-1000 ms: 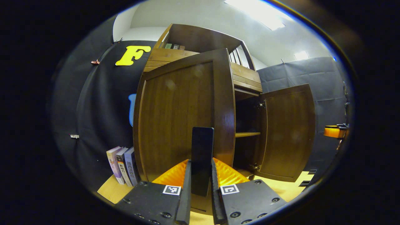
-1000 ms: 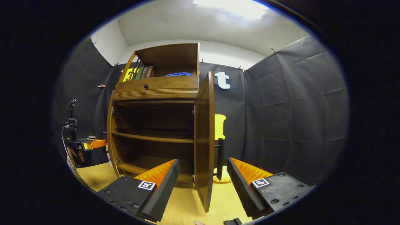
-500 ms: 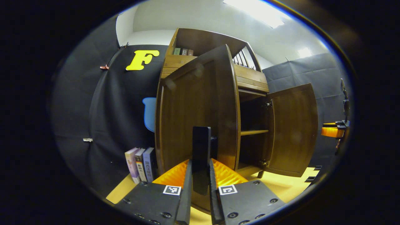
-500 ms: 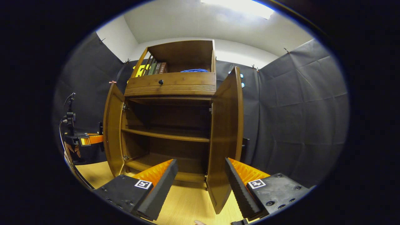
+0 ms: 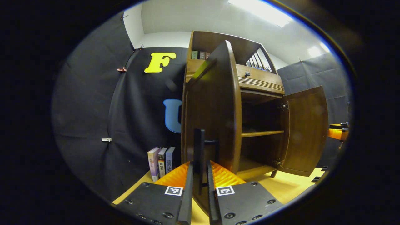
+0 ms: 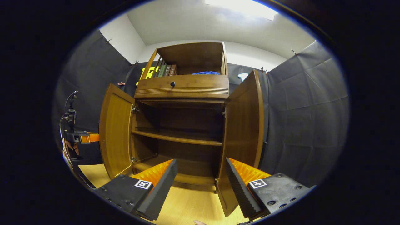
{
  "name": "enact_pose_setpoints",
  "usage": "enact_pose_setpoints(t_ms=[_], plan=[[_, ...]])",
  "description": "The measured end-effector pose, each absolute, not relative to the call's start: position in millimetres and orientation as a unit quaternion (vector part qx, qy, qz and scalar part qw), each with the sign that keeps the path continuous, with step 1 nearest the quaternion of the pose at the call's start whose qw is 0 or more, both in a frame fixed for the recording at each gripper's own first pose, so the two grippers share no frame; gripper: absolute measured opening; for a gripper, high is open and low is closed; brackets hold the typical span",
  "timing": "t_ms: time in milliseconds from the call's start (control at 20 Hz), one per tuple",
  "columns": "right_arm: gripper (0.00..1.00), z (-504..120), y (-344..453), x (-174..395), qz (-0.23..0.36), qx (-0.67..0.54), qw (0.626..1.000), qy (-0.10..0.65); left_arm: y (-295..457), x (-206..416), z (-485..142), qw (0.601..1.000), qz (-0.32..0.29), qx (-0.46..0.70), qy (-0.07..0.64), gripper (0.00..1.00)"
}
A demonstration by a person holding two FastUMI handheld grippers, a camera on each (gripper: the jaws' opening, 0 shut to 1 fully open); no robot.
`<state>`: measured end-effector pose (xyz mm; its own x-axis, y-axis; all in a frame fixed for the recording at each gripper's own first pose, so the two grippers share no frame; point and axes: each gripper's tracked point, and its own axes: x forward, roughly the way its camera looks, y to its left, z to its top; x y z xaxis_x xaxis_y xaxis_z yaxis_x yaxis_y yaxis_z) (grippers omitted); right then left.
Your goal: Open the right door of the double-door shoe cabinet with the right hand, and open the left door with the left hand.
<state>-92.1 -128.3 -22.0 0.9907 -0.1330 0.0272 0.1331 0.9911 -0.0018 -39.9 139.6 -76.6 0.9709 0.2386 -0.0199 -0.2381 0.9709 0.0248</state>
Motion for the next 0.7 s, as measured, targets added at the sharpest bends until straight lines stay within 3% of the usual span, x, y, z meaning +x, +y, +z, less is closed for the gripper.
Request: enact_pose_setpoints(t_ms=[100,200,250,550,600,650,700], plan=[[0.98,-18,-124,-87,-0.064,0.000,0.998,-0.023,158,-51,-73,0.987,0.158,0.038,0.014,0.27],[0.98,-14,-126,-81,-0.075,0.002,0.997,-0.033,170,-63,-70,0.981,0.186,0.053,0.015,0.09],[0.96,-13,-128,-78,-0.084,0.000,0.996,-0.037,170,-67,-69,0.981,0.185,0.051,0.015,0.16],[0.97,-8,-106,-57,-0.092,-0.034,0.994,-0.039,137,-87,-48,0.984,0.178,0.007,0.020,0.16],[0.99,-9,-97,-53,-0.083,-0.039,0.995,-0.036,124,-86,-41,0.986,0.165,0.009,0.015,0.23],[0.97,-8,-88,-49,-0.076,-0.043,0.996,-0.033,108,-81,-36,0.988,0.152,0.018,0.010,0.19],[0.97,-8,-82,-45,-0.070,-0.045,0.996,-0.031,92,-75,-33,0.991,0.130,0.036,0.007,0.31]])
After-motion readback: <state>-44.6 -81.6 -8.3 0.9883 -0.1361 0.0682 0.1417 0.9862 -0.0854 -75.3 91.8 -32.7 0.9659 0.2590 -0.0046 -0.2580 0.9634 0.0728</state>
